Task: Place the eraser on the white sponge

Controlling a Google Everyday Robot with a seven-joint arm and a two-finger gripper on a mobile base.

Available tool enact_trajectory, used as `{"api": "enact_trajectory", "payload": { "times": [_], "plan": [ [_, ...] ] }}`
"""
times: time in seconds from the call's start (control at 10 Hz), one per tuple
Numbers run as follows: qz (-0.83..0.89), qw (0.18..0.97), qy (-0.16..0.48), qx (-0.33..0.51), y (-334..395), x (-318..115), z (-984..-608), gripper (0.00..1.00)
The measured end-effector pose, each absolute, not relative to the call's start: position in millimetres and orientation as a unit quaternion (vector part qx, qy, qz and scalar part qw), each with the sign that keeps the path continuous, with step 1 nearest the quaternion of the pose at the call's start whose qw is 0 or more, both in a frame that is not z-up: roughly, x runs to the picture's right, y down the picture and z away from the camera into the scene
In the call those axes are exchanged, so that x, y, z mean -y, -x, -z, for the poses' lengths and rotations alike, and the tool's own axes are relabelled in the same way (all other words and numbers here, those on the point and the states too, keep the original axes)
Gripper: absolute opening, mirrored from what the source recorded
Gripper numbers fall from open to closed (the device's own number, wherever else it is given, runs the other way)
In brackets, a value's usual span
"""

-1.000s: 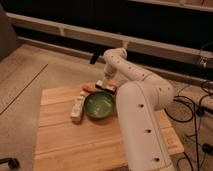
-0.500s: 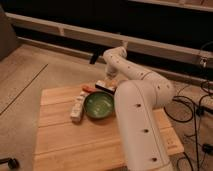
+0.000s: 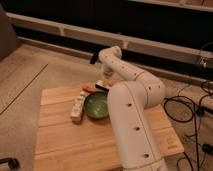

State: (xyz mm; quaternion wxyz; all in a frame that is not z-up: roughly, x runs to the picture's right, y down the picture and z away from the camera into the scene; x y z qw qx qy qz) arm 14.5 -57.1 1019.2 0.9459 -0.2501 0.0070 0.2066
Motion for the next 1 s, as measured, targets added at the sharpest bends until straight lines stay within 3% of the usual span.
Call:
{"api": "enact_trajectory", "payload": {
  "times": [0.5, 0.6, 1.0],
  "plan": [
    [-0.231, 0.920, 0.317, 0.025, -6, 15, -1043, 0.63],
    [-0.231, 0.918, 0.321, 0.022, -9, 12, -1046, 0.58],
    [-0.207, 0.926, 0.316, 0.003, -14, 21, -1052, 0.17]
  ]
}}
